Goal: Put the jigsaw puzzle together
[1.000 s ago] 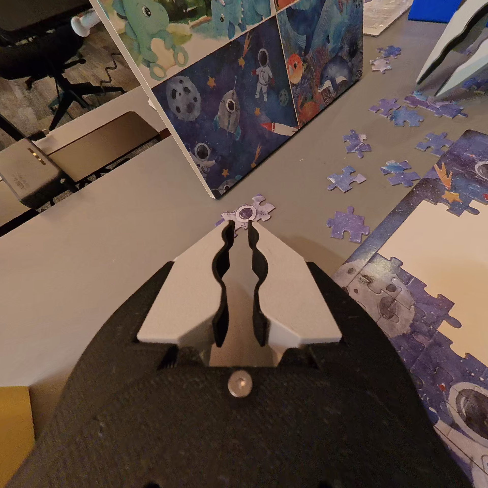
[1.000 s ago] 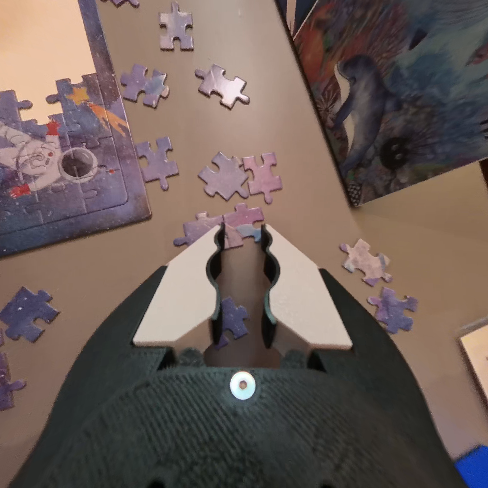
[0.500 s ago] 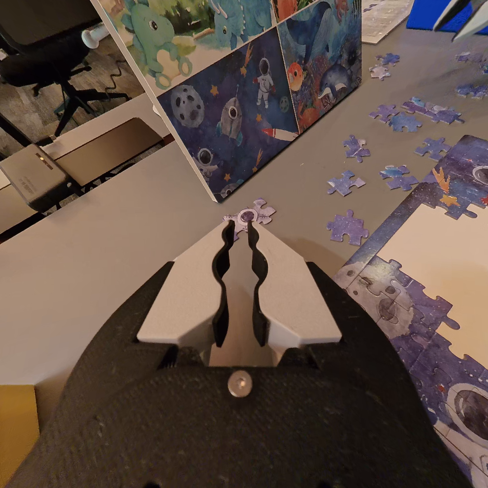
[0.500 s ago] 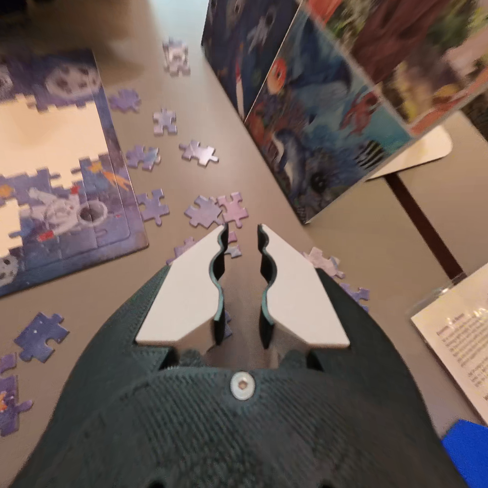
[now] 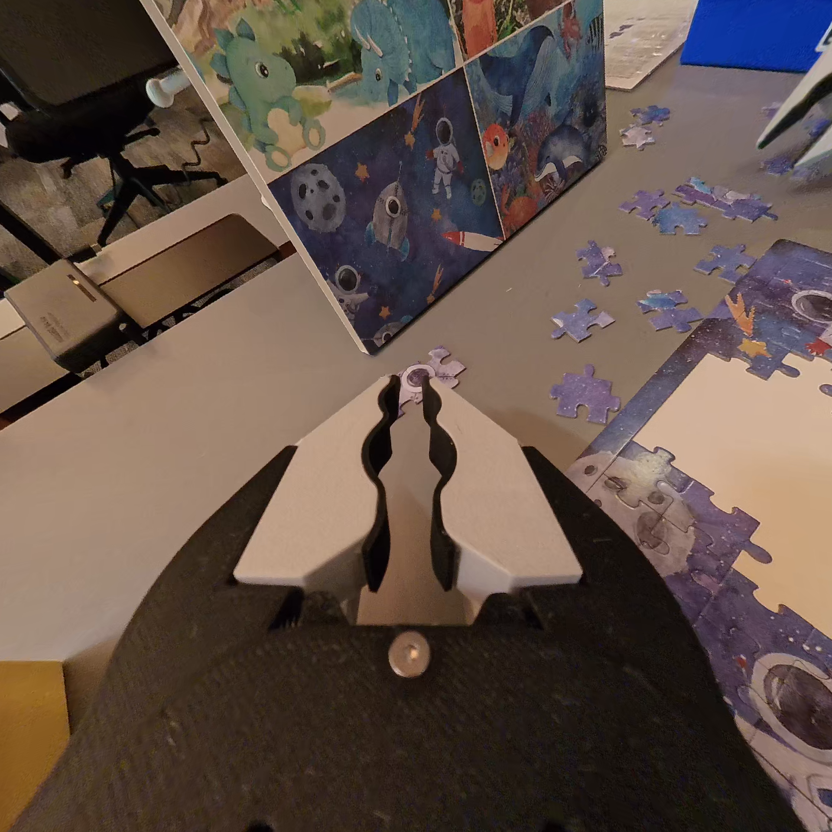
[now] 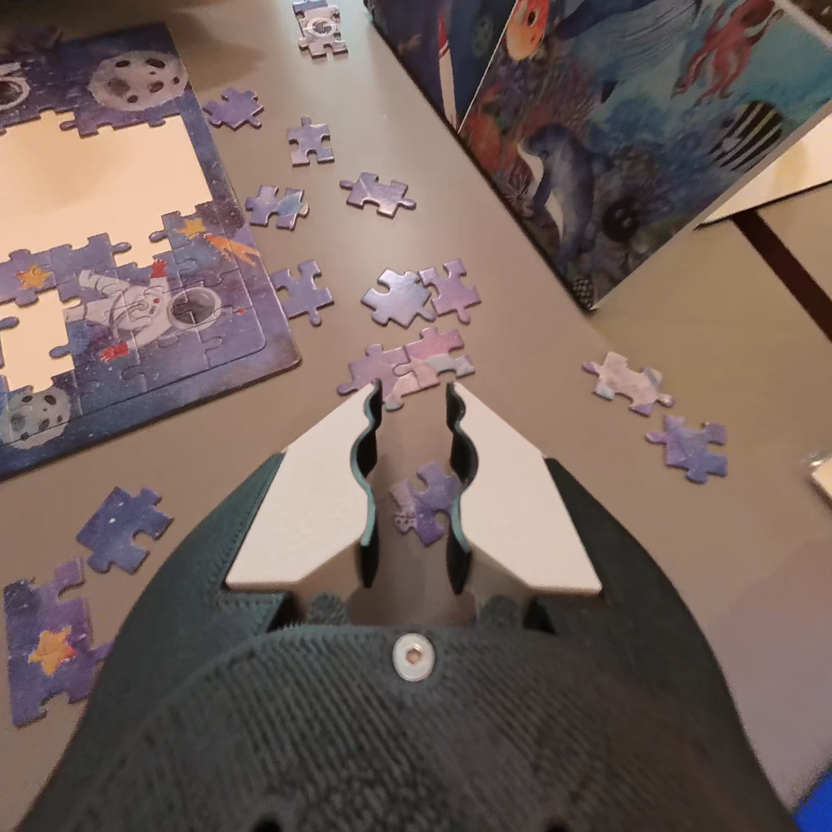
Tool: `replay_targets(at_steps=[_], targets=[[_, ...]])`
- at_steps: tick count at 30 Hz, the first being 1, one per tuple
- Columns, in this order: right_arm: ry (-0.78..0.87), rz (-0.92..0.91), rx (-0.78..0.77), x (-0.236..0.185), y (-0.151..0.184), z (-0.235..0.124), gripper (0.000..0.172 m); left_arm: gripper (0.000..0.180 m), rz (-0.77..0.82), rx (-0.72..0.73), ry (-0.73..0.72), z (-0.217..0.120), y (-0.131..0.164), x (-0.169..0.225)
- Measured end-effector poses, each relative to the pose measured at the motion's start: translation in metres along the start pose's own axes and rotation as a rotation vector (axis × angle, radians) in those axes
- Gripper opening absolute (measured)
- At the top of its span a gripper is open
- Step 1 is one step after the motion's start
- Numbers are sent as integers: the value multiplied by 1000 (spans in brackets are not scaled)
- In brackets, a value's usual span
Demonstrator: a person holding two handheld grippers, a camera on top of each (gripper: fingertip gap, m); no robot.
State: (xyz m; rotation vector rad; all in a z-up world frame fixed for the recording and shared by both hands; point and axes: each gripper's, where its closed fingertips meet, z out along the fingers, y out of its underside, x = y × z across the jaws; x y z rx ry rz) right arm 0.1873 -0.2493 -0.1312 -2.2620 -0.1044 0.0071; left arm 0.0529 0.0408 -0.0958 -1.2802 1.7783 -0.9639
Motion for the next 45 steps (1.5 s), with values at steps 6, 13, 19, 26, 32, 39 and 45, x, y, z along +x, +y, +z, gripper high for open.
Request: replay_targets(at_steps=[6,13,19,26,32,39,45], targets=[[-9,42,-35,-14,17,10,33,8,12,-10,9,3,1,5],[-5,49,-45,-17,16,20,43,8,10,-7,6,3,1,4],[-23,20,-59,-24,15,21,18,8,10,-14,8,4,3,4],[11,-11,-69,-19,17,15,4,8,13,-13,8,4,2,5],[130,13,2,3,8,11,33,8,20,-14,19,5,1,9],[88,131,-32,3,16,22,26,8,31,-17,26,6,1,13],[84,130,-44,2,17,20,10,8,26,-5,25,4,-2,12]])
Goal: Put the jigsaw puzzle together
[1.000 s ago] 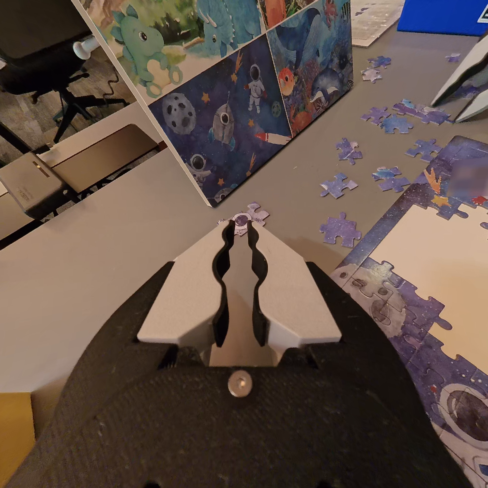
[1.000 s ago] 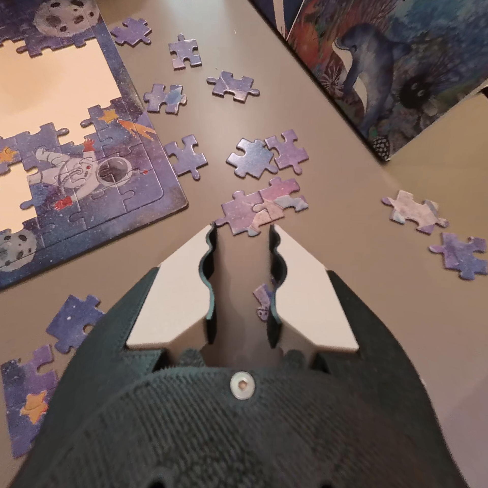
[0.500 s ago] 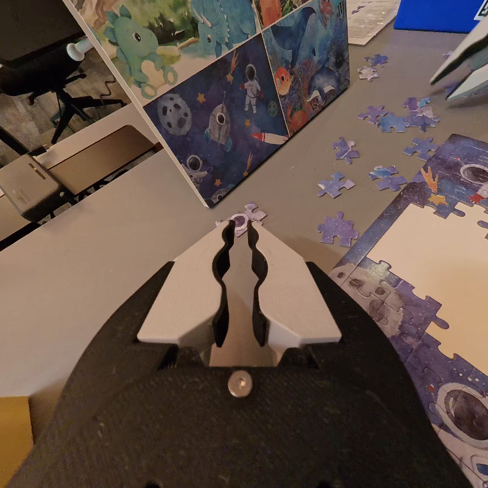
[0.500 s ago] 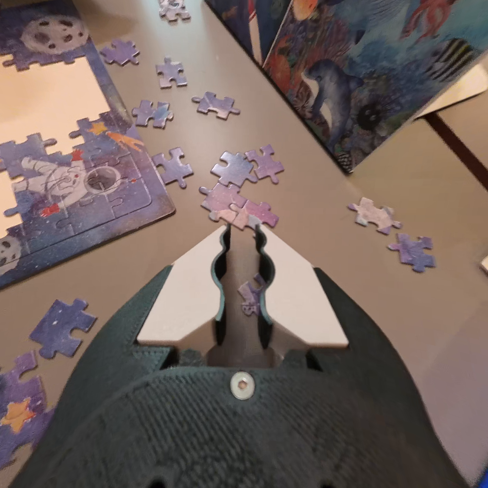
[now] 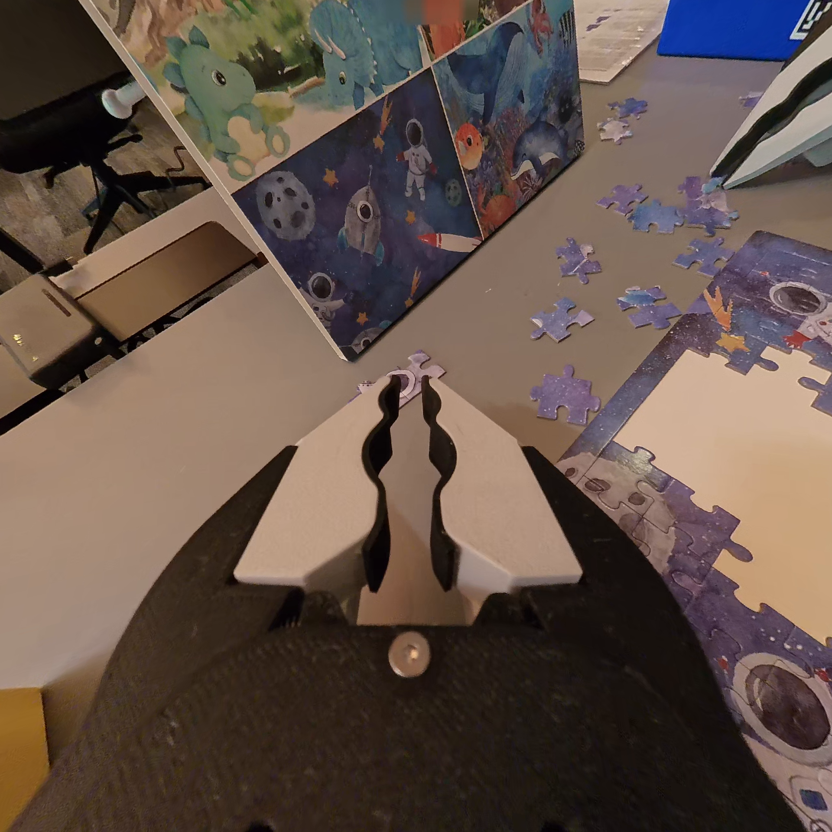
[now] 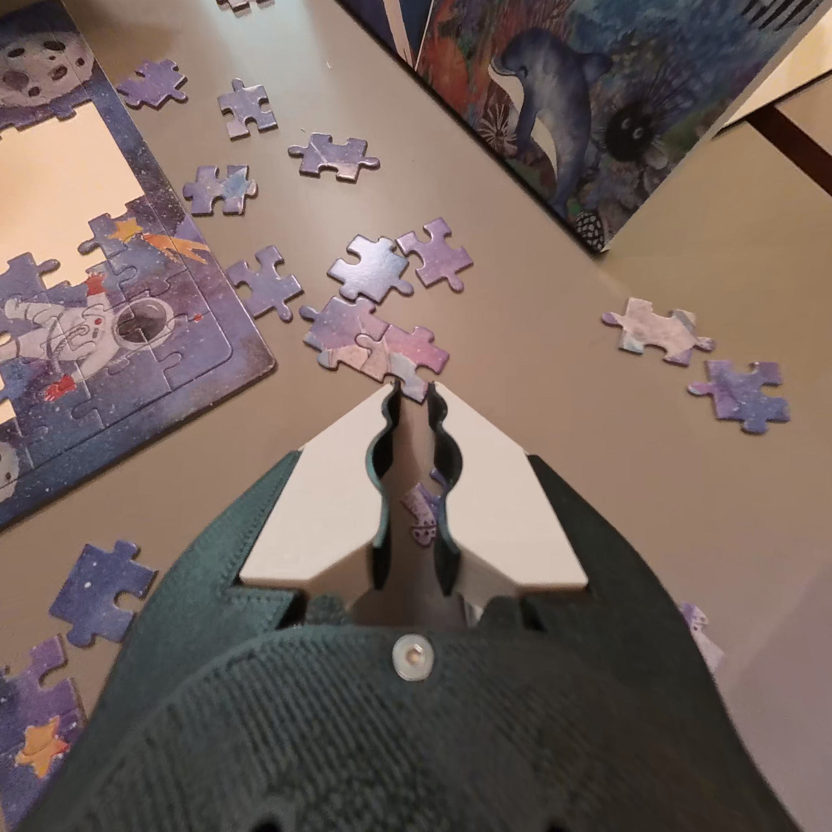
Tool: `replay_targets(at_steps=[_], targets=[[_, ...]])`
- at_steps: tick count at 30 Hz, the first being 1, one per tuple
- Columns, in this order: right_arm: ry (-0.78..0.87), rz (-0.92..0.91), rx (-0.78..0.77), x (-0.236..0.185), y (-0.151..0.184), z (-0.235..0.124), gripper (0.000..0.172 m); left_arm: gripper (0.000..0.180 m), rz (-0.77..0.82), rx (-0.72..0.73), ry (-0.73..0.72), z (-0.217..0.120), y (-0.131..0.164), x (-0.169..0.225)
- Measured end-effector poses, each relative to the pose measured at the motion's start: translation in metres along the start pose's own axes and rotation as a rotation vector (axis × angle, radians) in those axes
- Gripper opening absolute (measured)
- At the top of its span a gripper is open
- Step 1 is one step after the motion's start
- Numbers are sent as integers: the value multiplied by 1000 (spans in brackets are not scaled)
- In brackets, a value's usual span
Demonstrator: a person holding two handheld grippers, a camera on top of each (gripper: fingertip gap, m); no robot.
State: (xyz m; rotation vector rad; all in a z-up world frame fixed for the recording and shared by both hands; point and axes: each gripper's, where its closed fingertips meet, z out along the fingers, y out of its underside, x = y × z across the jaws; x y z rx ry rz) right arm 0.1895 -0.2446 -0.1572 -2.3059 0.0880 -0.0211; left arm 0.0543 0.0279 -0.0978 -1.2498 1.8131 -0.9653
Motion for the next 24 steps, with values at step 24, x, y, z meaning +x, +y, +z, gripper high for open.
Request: replay_targets(at_steps=[24], targets=[[-2,-124,67,-10,-20,-9,57,17,-33,44,258,16,-27,87]])
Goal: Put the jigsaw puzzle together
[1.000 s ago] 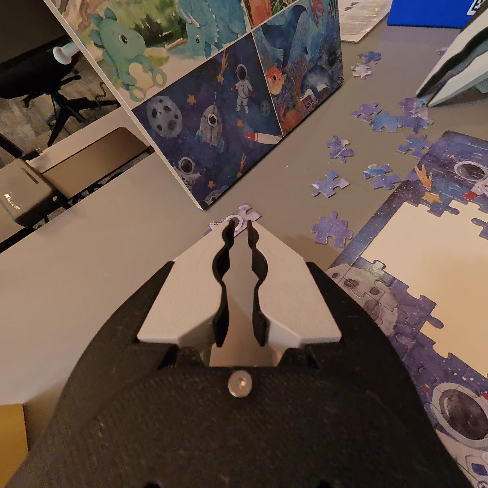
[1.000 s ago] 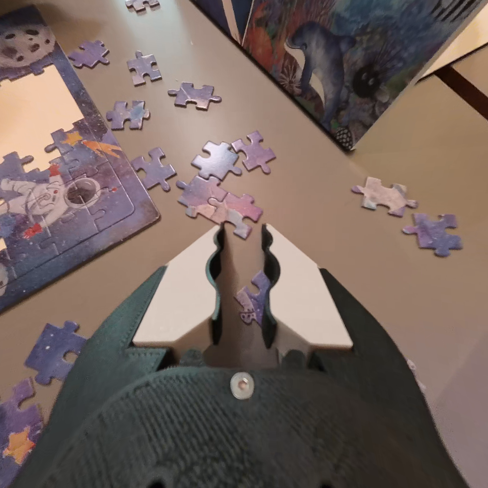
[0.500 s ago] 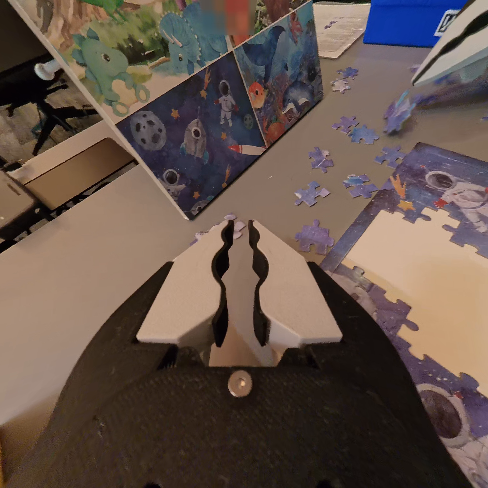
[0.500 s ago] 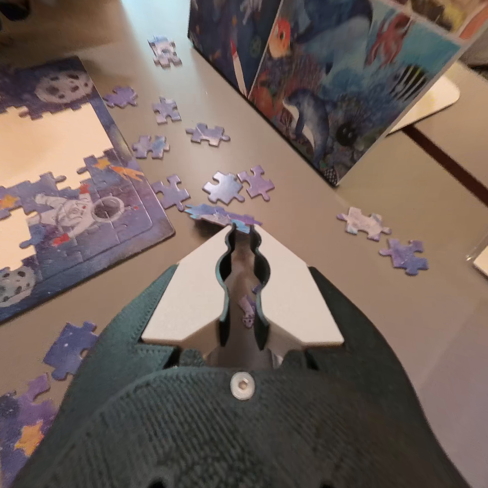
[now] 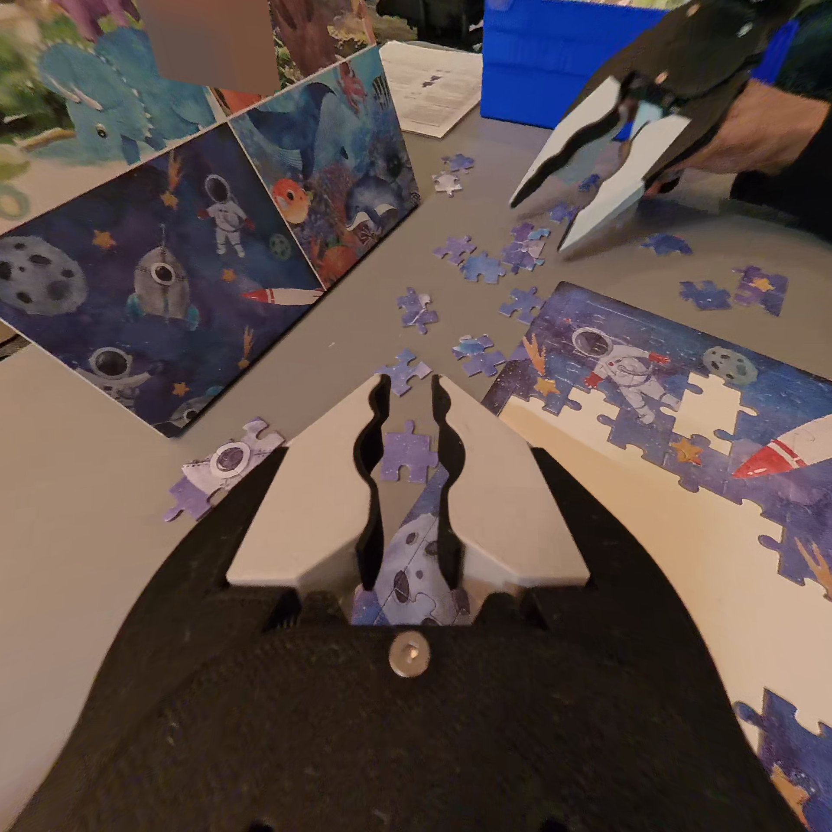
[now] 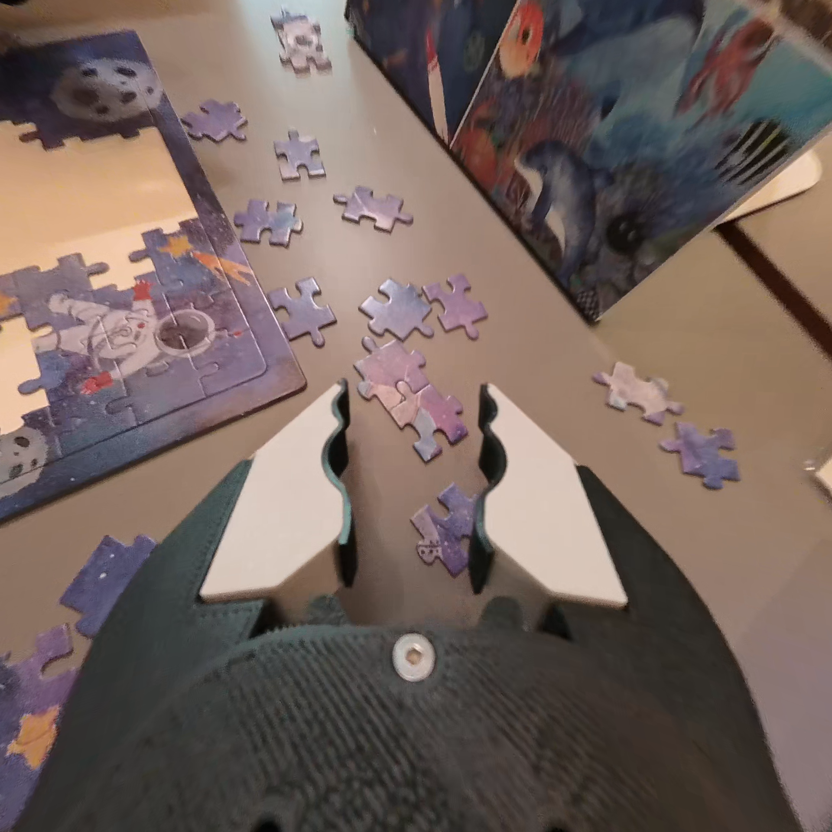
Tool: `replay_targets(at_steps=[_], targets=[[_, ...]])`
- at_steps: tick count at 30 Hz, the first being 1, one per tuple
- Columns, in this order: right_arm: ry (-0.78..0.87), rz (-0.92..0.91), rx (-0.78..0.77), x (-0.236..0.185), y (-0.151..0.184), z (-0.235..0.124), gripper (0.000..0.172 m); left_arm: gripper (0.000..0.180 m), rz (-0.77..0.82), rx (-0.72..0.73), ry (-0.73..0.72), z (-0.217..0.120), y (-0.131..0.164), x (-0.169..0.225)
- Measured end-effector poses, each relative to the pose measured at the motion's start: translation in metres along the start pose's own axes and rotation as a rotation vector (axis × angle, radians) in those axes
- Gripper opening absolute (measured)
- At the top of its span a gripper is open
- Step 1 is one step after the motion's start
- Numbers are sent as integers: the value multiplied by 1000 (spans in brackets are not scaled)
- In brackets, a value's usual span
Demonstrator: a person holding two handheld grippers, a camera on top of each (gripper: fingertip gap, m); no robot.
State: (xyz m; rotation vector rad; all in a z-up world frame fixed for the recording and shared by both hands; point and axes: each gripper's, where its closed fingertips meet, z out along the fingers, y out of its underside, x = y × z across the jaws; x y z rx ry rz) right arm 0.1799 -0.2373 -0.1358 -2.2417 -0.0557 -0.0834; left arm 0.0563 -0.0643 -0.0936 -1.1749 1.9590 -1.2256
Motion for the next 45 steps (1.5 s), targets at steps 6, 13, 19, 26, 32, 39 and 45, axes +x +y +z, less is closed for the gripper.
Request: replay_targets(at_steps=[6,13,19,26,32,39,45], targets=[[-86,15,-80,-1,11,21,56,17,-41,45,41,-3,-7,4],[-106,-88,-97,-15,8,18,0,18,-42,44,73,0,-6,11],[-61,-104,-71,-12,3,9,8,18,-22,21,89,6,-2,19],[68,157,-112,30,17,13,73,18,-31,27,93,5,-3,18],[58,154,-119,21,18,15,49,18,-31,30,93,5,-4,19],[41,82,-121,9,16,16,3,18,-23,27,96,5,-4,21],[15,74,-93,5,12,10,3,19,-23,22,98,7,-3,23]])
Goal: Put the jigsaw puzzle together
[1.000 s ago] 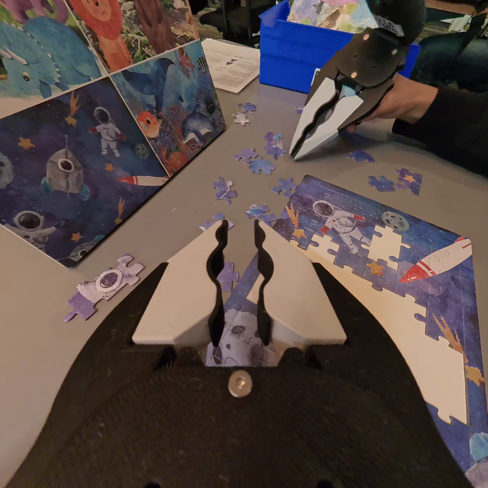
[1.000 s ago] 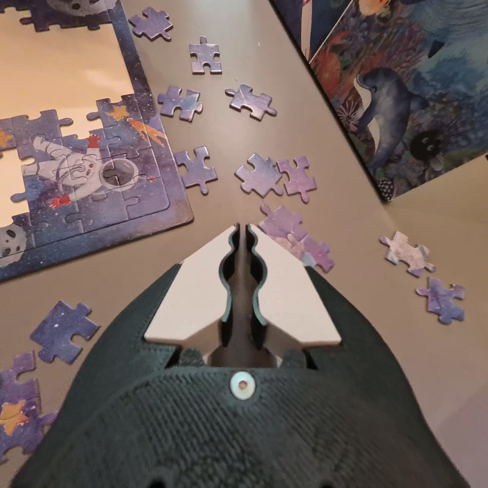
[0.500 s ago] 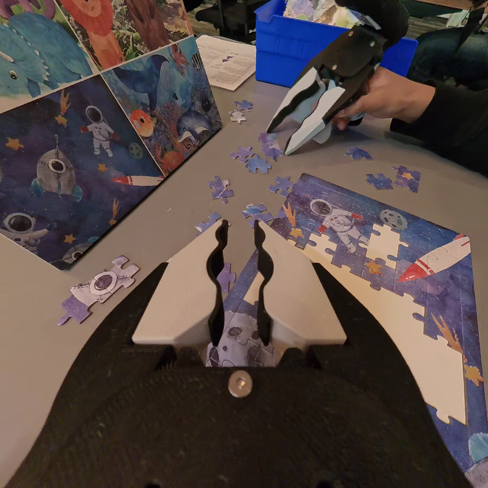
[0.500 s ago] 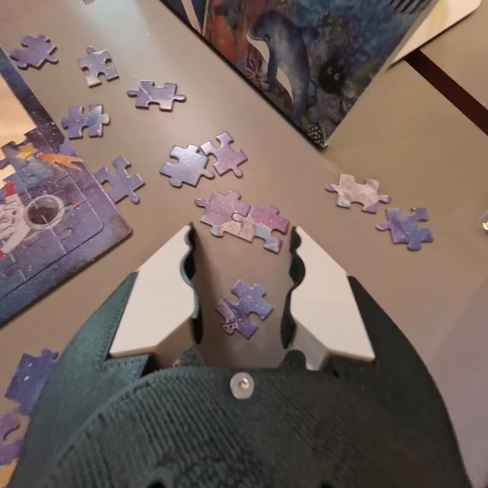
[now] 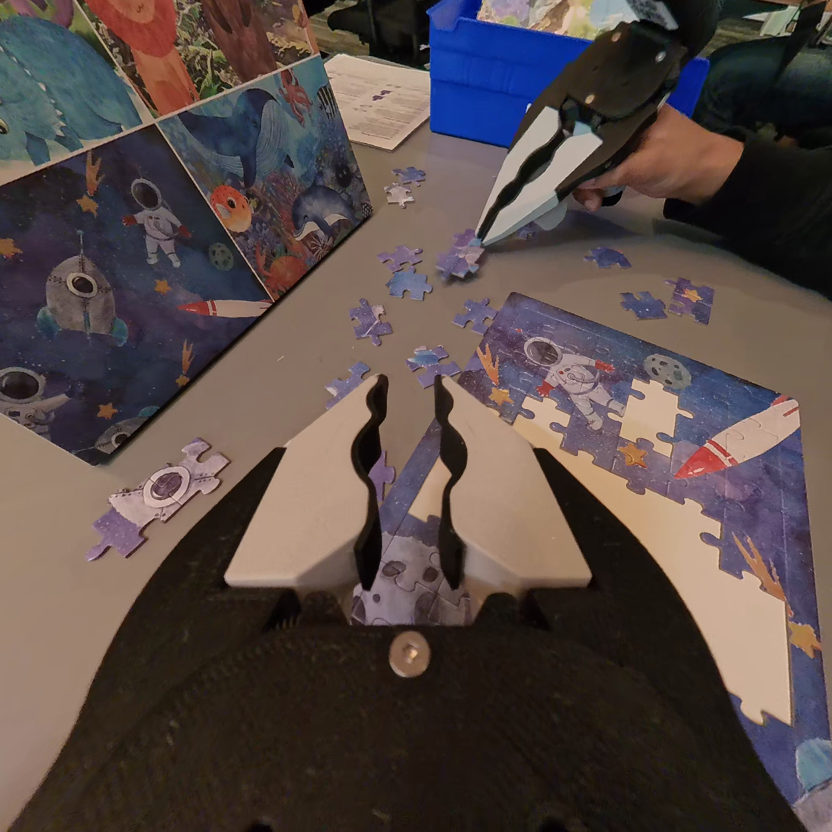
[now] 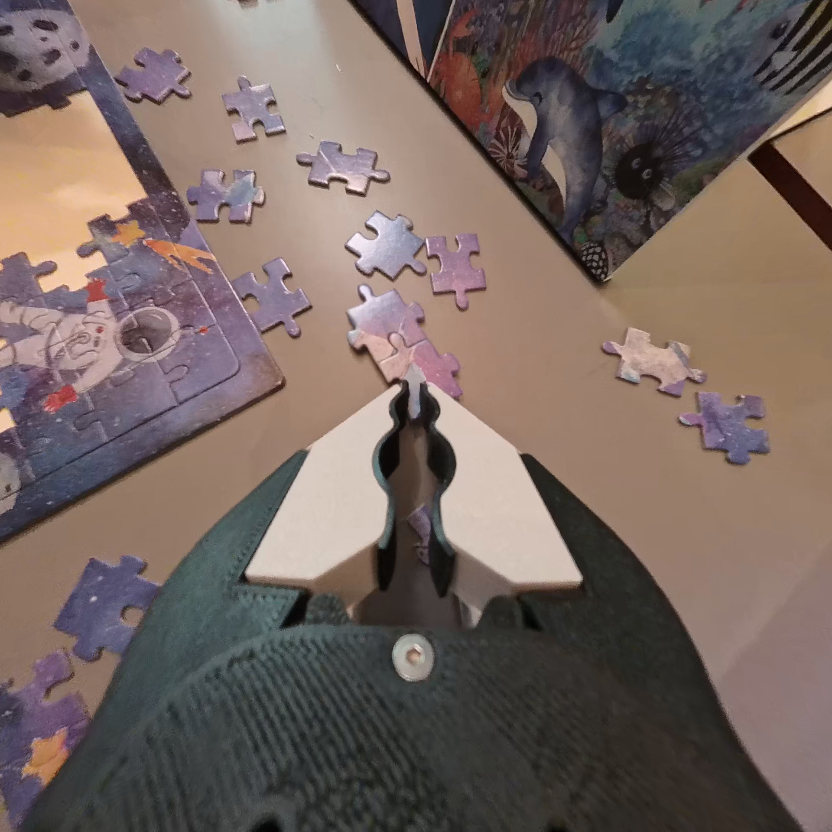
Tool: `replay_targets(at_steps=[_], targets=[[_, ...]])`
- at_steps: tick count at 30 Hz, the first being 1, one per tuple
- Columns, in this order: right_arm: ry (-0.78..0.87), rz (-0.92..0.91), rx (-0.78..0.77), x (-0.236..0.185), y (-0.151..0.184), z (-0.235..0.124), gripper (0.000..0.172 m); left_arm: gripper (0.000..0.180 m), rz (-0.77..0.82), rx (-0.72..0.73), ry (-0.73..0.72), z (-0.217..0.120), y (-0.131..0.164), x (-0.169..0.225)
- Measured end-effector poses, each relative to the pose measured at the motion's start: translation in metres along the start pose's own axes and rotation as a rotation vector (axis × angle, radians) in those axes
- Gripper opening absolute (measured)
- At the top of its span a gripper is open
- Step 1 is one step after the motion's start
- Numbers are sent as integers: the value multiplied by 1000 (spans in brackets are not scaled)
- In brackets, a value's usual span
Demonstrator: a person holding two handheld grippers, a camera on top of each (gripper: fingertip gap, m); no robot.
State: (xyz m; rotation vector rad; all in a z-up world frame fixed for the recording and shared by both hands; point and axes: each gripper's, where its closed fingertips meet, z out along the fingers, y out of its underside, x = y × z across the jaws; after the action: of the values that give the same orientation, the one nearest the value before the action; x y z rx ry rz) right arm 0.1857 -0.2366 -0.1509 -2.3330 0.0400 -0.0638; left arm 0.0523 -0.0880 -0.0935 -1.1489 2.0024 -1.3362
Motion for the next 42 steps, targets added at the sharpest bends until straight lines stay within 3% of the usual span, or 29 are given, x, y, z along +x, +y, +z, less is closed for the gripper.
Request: replay_targets(at_steps=[5,10,12,16,18,21,24,26,31,35,42], targets=[[-44,-86,128,-16,-24,-20,3,32,-121,29,81,10,-13,18],[-90,-300,279,-60,-59,-44,3,67,-542,68,554,22,-43,78],[-91,-380,302,-78,-67,-49,3,63,-640,64,656,25,-48,88],[-104,-491,326,-108,-76,-53,3,54,-637,-1,640,37,-33,94],[-116,-525,330,-120,-78,-53,3,41,-649,5,680,37,-33,100],[-123,-564,326,-132,-79,-50,3,1,-641,6,745,34,-33,109],[-124,-573,330,-137,-80,-48,0,0,-641,5,743,35,-30,110],[-133,-550,351,-137,-82,-49,0,0,-651,10,746,35,-30,109],[-231,-322,430,-128,-93,-53,21,0,-637,-19,748,35,-25,111],[-409,-101,334,-130,-81,-37,25,0,-606,-57,740,36,-19,115],[-651,86,355,-146,-85,-45,0,0,-616,-40,770,33,-22,116]])
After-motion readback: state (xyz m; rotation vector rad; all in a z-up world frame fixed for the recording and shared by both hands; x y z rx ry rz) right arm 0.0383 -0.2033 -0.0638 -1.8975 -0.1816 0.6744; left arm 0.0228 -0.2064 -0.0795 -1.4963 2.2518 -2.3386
